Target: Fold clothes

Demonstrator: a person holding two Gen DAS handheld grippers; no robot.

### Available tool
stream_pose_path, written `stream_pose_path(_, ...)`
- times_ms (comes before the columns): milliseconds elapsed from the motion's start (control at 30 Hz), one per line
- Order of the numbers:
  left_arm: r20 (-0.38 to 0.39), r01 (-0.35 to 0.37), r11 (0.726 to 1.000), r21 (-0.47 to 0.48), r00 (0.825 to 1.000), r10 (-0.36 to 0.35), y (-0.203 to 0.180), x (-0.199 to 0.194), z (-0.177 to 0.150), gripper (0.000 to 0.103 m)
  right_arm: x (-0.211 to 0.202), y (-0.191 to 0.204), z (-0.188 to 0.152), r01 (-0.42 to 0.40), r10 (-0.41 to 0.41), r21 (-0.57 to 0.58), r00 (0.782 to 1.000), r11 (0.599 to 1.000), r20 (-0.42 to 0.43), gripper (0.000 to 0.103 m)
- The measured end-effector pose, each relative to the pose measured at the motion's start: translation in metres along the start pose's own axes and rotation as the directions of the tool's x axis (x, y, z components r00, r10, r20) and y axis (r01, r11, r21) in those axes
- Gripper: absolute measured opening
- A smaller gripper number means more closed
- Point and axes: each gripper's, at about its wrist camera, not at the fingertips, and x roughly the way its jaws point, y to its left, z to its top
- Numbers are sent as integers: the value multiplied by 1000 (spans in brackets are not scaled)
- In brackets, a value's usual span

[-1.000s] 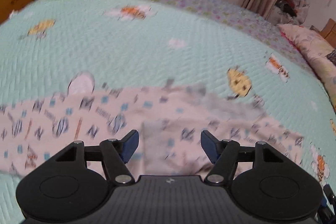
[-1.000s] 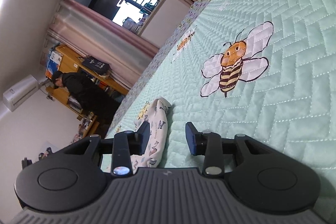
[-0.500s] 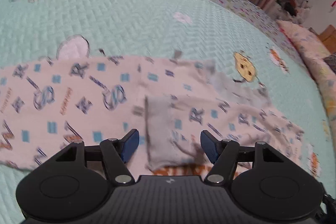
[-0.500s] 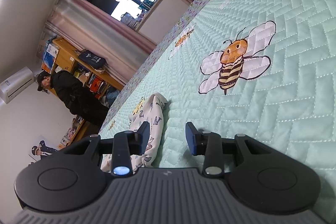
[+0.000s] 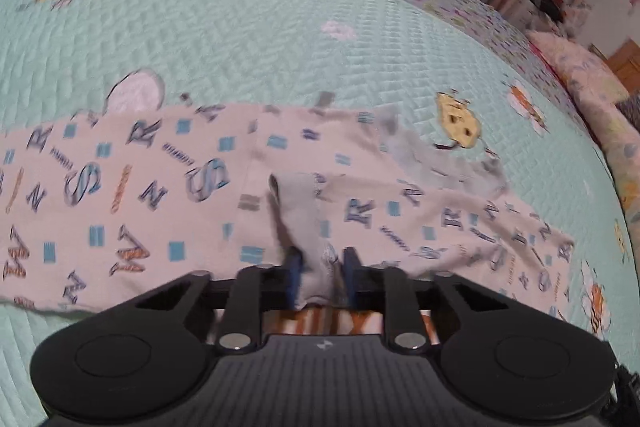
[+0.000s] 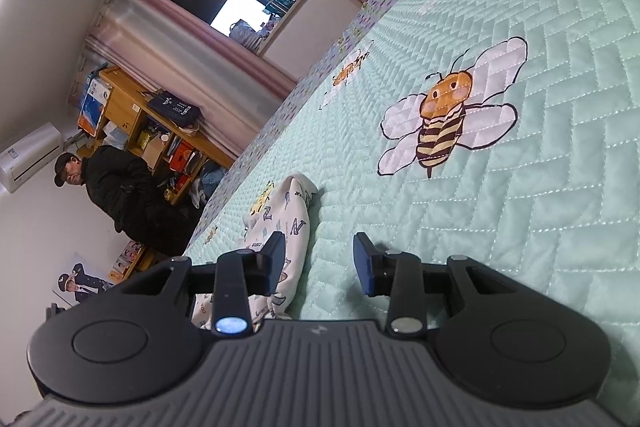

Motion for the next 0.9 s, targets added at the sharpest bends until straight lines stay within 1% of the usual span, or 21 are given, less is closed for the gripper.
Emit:
stream_pose_path(33,6,-1,1000,12,1000,1,-5,-5,1,9,0,0,0,0,0,-1,1000,1000,0,40)
stream_pose_path(67,12,-1,1000,24,1000,1,-10,-10,3,3,0,0,0,1,-1,-2,1000,1000,0,40)
stream_pose_path(400,70,-12,990,140,998,3,-60,-61,16,2,-2,1,-2,-5,5,0,1000,1000,4,40)
stream_pose_path(567,68,-78,994,76,995,72,-34,-72,29,2,-2,3,-3,3,-3,-14,1000,1000,2,40)
stream_pose_path(633,16,-102,994,34,995,102,-14,-55,33,2,-2,5,-3,6,-6,-18,1000,1000,2,40)
stream_pose_path(700,-5,-185,983,23,983,185,5,-29,33,3,-2,6,-3,13,-13,-27,1000,1000,1,40)
stream_pose_path(767,-16,-191,981,30,981,191,17,-14,33,10,-1,13,-5,23,-23,-68,1000,997,2,42)
stream_pose_path(800,-22,-192,981,34,981,193,23,-6,33,12,-1,17,-7,25,-25,-94,1000,995,1,45)
stream_pose_path(833,-3,-198,980,33,980,198,23,-9,31,19,-2,23,-8,21,-21,-125,1000,992,1,48)
stream_pose_path(867,18,-205,978,32,979,204,23,-12,29,29,-2,28,-9,10,-10,-154,1000,988,3,53)
stream_pose_path(900,43,-195,980,30,980,194,21,-18,25,30,-2,33,-9,-6,7,-178,1000,984,5,55)
